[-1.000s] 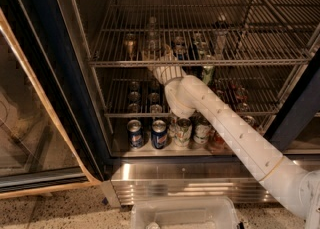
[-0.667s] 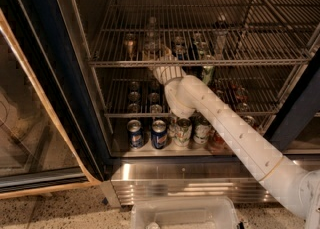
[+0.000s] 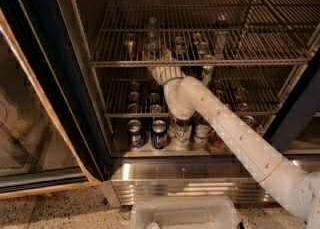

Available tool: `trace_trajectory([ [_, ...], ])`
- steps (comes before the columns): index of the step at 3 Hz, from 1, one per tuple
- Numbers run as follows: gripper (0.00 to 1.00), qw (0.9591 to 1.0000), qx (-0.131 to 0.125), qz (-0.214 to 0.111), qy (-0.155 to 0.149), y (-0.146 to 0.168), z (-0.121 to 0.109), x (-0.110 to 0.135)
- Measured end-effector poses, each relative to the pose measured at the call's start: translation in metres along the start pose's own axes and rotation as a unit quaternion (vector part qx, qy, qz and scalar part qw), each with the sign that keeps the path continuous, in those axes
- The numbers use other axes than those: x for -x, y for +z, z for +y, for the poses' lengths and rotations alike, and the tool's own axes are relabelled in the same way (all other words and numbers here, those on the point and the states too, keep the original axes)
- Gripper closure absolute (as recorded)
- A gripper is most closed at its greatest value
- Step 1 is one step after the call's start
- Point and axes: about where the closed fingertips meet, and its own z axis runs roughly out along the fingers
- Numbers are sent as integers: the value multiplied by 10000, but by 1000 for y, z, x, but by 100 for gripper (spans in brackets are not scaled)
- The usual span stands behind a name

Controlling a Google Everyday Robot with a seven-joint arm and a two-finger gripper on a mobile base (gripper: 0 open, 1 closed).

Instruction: Pick water bottle from middle shelf of fridge

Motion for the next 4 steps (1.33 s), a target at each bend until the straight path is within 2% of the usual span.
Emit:
trace_trajectory([
  [2,100,9998,95,-169,12,-5,7,10],
  [4,100,9998,70,-204,20,-22,11,10],
])
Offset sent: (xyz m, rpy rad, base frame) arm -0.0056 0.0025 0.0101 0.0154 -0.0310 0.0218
